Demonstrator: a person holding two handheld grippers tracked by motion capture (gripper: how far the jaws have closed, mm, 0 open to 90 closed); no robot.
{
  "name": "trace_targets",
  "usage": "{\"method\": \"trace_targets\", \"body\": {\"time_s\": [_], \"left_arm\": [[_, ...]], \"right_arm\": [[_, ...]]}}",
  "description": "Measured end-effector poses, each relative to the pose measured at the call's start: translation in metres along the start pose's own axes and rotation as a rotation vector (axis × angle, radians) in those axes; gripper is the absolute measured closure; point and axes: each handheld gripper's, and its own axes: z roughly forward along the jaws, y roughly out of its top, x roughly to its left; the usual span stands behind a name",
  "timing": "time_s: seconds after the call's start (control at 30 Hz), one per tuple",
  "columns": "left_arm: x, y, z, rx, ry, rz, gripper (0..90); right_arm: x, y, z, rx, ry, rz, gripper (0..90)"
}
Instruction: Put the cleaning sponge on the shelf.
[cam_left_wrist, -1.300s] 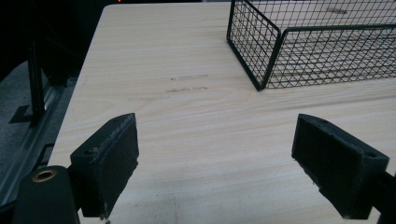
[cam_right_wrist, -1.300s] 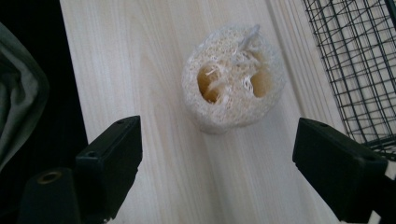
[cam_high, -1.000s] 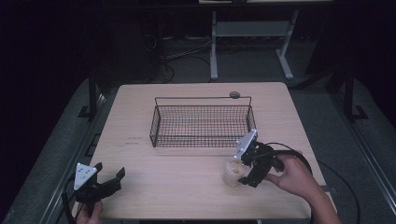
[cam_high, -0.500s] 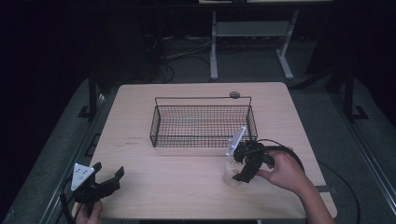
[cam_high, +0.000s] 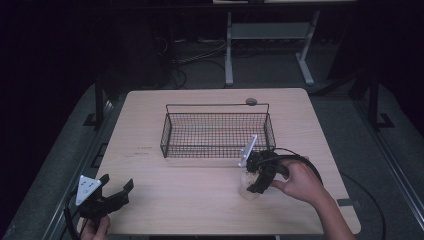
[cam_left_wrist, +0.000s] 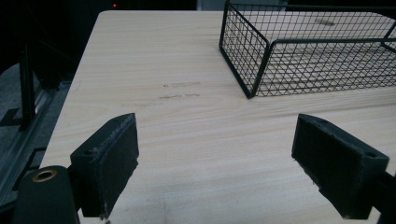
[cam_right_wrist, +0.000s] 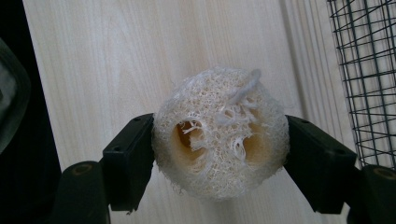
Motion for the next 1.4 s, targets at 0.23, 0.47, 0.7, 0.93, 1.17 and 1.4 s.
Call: {"method": "trace_targets", "body": {"time_s": [0.23,0.47,0.7,0.93,1.17,1.4], "left_arm": [[-0.001,0.0,-0.001,-0.009,-0.003,0.005,13.8],[0.0,0.0,0.0,-0.004,-0.007,0.007,13.8],[0.0,-0.001,0.001,-0.004,-0.009,0.006,13.8],[-0.002,0.0,0.002,0.003,-0.014,0.02,13.8],[-0.001,-0.001,0.005,0.007,-0.023,0.013,13.8],[-0.001,-0.001,0.005,0.005,-0.022,0.013,13.8]], "right_arm": [[-0.001,0.003,-0.001,0.006,0.012,0.008,28.1],[-0.003,0.007,-0.008,-0.026,0.015,-0.002,28.1],[-0.006,0.014,-0.017,-0.04,0.011,-0.006,28.1],[-0.01,0.02,-0.027,-0.067,0.013,-0.015,28.1],[-0.013,0.029,-0.031,-0.037,0.027,-0.022,28.1],[-0.018,0.037,-0.039,-0.035,0.023,-0.029,28.1]]}}
